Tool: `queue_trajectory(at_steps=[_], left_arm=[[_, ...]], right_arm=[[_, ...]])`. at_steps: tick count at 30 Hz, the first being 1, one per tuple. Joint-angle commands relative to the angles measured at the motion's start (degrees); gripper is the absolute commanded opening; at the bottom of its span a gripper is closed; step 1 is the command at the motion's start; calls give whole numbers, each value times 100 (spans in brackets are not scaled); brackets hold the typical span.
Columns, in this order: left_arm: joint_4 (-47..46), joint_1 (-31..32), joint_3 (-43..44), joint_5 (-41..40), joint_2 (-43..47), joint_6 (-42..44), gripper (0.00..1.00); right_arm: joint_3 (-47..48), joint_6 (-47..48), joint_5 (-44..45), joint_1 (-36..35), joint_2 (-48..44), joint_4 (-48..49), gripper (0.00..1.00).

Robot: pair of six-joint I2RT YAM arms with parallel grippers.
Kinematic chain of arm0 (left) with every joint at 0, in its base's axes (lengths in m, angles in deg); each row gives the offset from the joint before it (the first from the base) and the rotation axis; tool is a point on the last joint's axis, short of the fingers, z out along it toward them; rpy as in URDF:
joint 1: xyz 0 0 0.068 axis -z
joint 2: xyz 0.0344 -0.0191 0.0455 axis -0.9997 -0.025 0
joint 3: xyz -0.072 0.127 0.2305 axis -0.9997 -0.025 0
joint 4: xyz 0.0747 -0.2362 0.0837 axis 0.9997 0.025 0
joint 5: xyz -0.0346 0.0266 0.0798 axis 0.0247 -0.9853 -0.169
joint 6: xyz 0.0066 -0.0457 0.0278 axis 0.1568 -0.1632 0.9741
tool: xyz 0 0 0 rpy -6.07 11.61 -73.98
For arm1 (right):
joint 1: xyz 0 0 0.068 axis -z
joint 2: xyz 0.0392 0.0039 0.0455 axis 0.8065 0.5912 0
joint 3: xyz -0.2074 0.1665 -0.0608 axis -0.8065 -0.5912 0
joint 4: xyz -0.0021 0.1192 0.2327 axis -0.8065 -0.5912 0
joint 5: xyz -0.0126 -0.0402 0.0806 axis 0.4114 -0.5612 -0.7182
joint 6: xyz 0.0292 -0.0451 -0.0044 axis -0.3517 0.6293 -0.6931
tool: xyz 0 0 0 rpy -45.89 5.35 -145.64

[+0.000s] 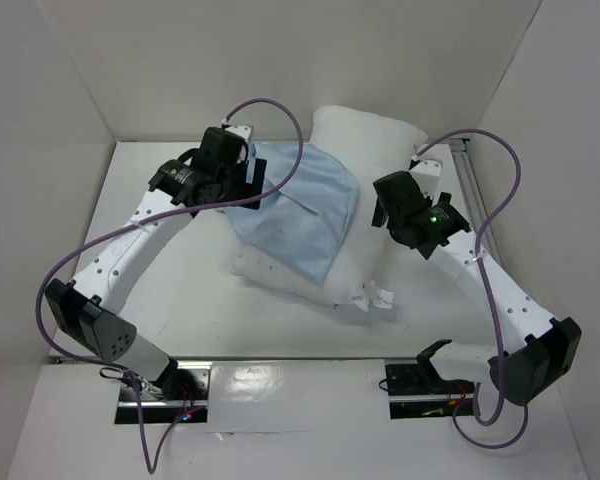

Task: Put the pillow into the pillowcase

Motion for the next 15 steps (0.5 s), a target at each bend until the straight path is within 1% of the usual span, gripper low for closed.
queue_trajectory(at_steps=[1, 5, 7, 9, 11, 14, 15], left_arm=[[101, 54, 335, 260, -93, -140, 100], [181, 440, 669, 260, -260, -193, 100], [181, 668, 775, 427, -427, -315, 100], [181, 931, 924, 542, -514, -368, 99], [181, 1116, 924, 542, -646, -430, 99], [181, 1424, 924, 410, -813, -535, 99], [102, 1555, 924, 532, -814, -614, 98]], right_arm=[[-77, 70, -117, 43, -185, 334, 100], [-139, 123, -390, 43, -300, 334, 100], [-279, 9, -574, 95, -370, 334, 100], [-446, 8, -987, 96, -554, 491, 100], [-815, 8, -1285, 148, -756, 667, 100], [-1228, 8, -1952, 228, -1099, 897, 100], [-1290, 8, -2103, 323, -1152, 975, 100]])
